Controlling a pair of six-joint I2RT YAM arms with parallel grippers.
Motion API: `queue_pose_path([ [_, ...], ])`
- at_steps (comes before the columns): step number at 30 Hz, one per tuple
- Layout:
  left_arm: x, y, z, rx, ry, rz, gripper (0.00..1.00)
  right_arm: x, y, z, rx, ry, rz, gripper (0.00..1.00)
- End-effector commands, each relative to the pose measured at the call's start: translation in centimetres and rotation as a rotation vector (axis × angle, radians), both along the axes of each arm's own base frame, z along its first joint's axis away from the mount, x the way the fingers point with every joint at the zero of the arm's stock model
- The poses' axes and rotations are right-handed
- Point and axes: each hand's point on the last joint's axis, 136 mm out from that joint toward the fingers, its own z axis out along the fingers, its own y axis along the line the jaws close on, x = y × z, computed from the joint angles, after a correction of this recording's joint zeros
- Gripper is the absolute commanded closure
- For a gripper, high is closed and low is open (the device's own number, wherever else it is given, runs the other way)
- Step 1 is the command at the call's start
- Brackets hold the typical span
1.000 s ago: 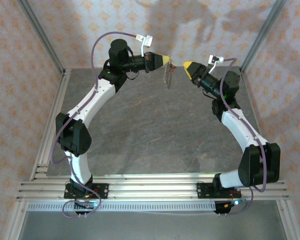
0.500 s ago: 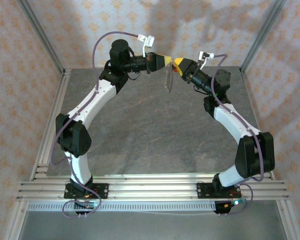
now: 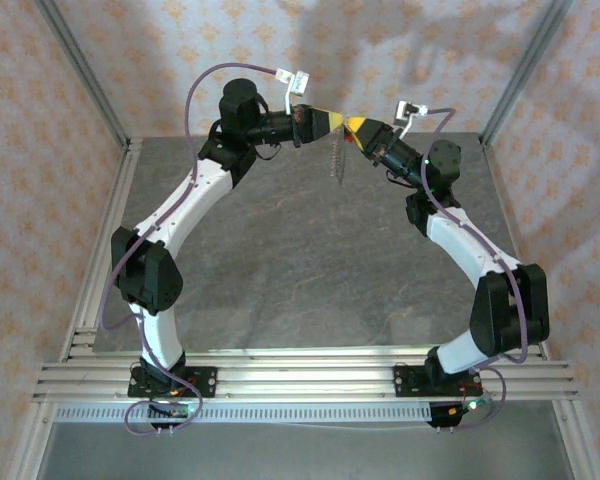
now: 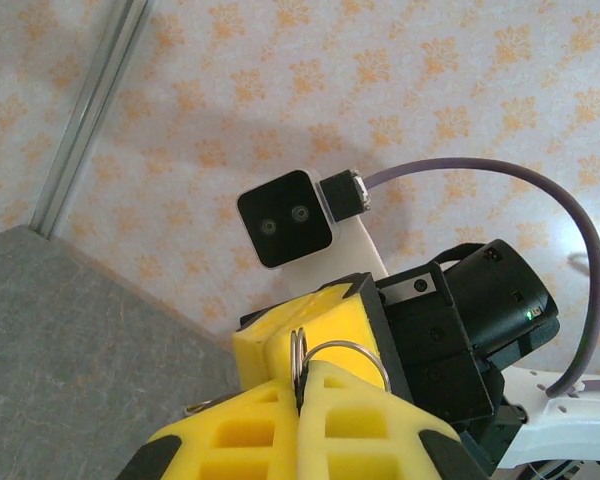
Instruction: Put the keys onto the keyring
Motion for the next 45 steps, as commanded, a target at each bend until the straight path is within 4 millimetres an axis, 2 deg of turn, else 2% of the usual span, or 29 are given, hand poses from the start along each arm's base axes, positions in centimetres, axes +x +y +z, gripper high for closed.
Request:
queue_pose_path([
  [1, -1.6, 0.3, 3.4, -0.04, -0.097, -0.009, 1.0, -1.1, 0.3, 0.3, -0.012, -0.058, 0.022, 1.0],
  [11, -1.6, 0.4, 4.0, -0.035, -0.105, -0.005, 1.0, -1.5, 0.7, -3.3, -0.142, -0.01, 0.026, 1.0],
  [16, -1.6, 0.4, 4.1, -0.035, -0.106, -0.01, 1.0, -1.5, 0.2, -3.9, -0.172, 0.005, 0.0, 1.0],
  [17, -1.6, 0.4, 4.1, -0.035, -0.105, -0.011, 1.0, -1.5, -0.1, -3.8, -0.172, 0.007, -0.016, 0.98],
  [20, -1.6, 0.3, 4.1, -0.034, -0.104, -0.013, 1.0, -1.9, -0.6, -3.3, -0.191, -0.007, -0.05, 0.78],
  [23, -1.6, 0.3, 4.1, -0.035, -0.106, -0.015, 1.0, -2.6, -1.1, -2.8, -0.238, -0.028, -0.09, 0.69],
  [29, -1.5, 0.2, 3.9, -0.034, -0.107, -0.019, 1.0, -3.8, -1.8, -2.8, -0.337, -0.056, -0.156, 0.66],
  [36, -1.7, 0.3, 4.3, -0.035, -0.111, -0.022, 1.0, -4.3, -2.4, -4.2, -0.389, -0.044, -0.19, 0.68],
  [41, -1.9, 0.2, 4.3, -0.034, -0.111, -0.033, 1.0, -4.4, -2.3, -2.7, -0.367, -0.087, -0.188, 0.56],
  [45, -2.2, 0.2, 4.4, -0.032, -0.112, -0.049, 1.0, -4.2, -2.0, -1.6, -0.374, -0.123, -0.18, 0.5],
])
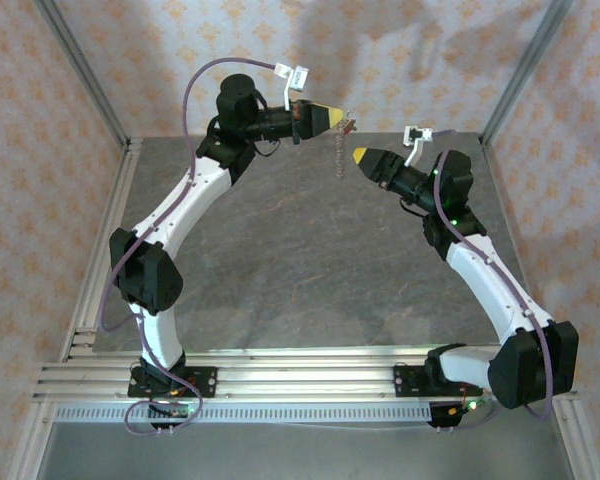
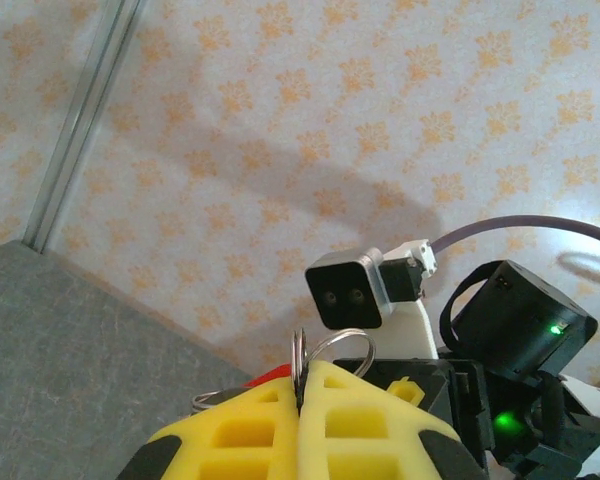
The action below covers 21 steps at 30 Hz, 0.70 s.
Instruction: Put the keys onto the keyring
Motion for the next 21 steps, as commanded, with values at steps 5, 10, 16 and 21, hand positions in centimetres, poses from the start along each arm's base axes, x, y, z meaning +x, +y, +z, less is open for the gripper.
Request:
queue_pose_path([
  [5, -1.9, 0.0, 3.0, -0.021, -0.079, -0.047, 1.0, 0.0, 0.4, 4.1, -0.01, -0.129, 0.017, 0.46],
  [10, -1.9, 0.0, 2.9, -0.013, -0.101, -0.047, 1.0, 0.2, 0.5, 5.6, -0.003, -0.16, 0.014, 0.45],
  [16, -1.9, 0.0, 2.8, -0.009, -0.099, -0.049, 1.0, 0.4, 0.5, 7.3, 0.023, -0.186, 0.011, 0.45],
  [21, -1.9, -0.1, 2.6, -0.006, -0.097, -0.05, 1.0, 0.4, 0.6, 8.5, 0.044, -0.204, 0.017, 0.46],
])
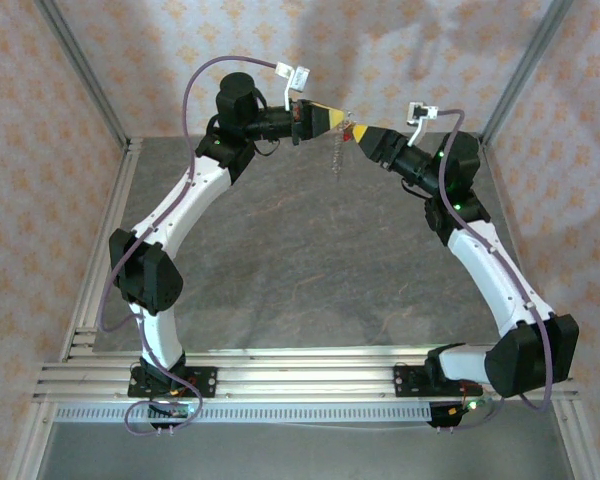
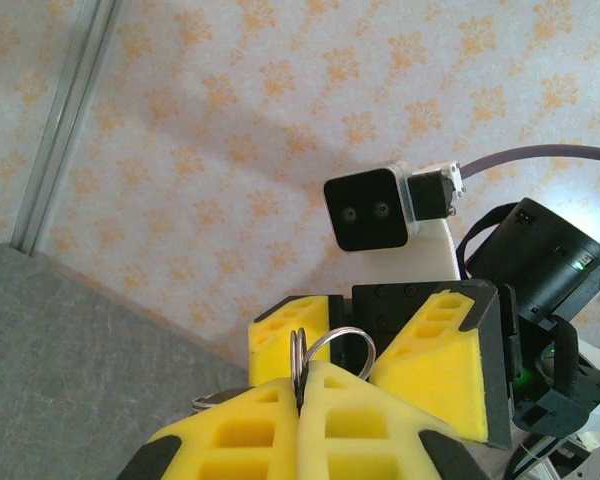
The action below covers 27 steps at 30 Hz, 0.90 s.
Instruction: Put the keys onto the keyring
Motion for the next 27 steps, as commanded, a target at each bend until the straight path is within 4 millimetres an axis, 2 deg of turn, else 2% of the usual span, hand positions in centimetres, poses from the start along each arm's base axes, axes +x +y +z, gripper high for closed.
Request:
queue_pose_path([
  [1, -1.4, 0.0, 2.3, -0.016, -0.073, -0.026, 1.0, -0.6, 0.3, 3.5, 0.032, -0.097, 0.018, 0.46],
  [14, -1.3, -0.2, 2.1, -0.011, -0.069, -0.029, 1.0, 0.2, 1.0, 4.0, 0.029, -0.092, 0.043, 0.5],
  [20, -1.3, -0.5, 2.1, -0.011, -0.068, -0.032, 1.0, 0.2, 1.1, 3.6, 0.018, -0.082, 0.045, 0.58],
  [22, -1.2, -0.5, 2.2, -0.011, -0.068, -0.03, 1.0, 0.1, 1.0, 3.4, 0.012, -0.079, 0.043, 0.63],
  [27, -1.0, -0.4, 2.2, -0.013, -0.068, -0.013, 1.0, -0.4, 1.0, 2.6, -0.02, -0.071, 0.05, 0.89],
])
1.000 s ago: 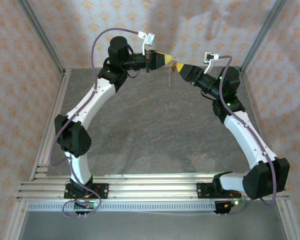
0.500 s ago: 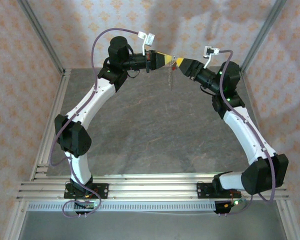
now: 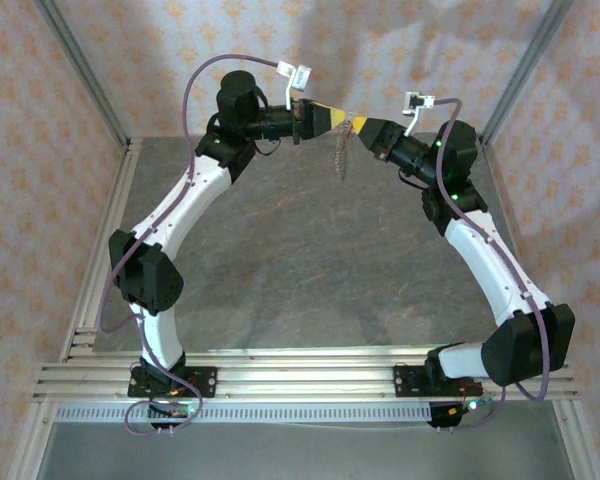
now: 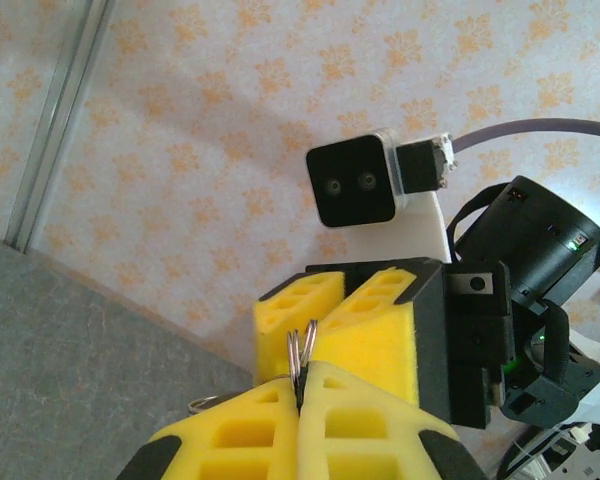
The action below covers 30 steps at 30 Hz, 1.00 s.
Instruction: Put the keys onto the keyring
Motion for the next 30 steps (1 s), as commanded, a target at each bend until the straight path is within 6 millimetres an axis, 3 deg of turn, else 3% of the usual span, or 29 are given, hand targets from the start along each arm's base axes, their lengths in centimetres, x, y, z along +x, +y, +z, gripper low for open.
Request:
queue_pose_path([
  [1, -0.5, -0.1, 1.8, -0.016, -0.073, -0.002, 1.0, -1.5, 0.2, 1.3, -0.019, -0.048, 0.028, 0.92],
  [4, -0.4, -0.1, 1.9, -0.019, -0.073, 0.01, 1.0, -1.7, 0.1, 0.8, -0.034, -0.043, 0.021, 1.0],
  [16, -0.2, 0.0, 2.2, -0.03, -0.076, 0.018, 1.0, -2.1, 0.3, -0.2, -0.067, -0.028, 0.02, 1.0],
  [30, 0.1, -0.2, 1.6, -0.03, -0.059, 0.029, 1.0, -3.0, 4.0, -1.1, -0.191, -0.045, 0.067, 1.0],
])
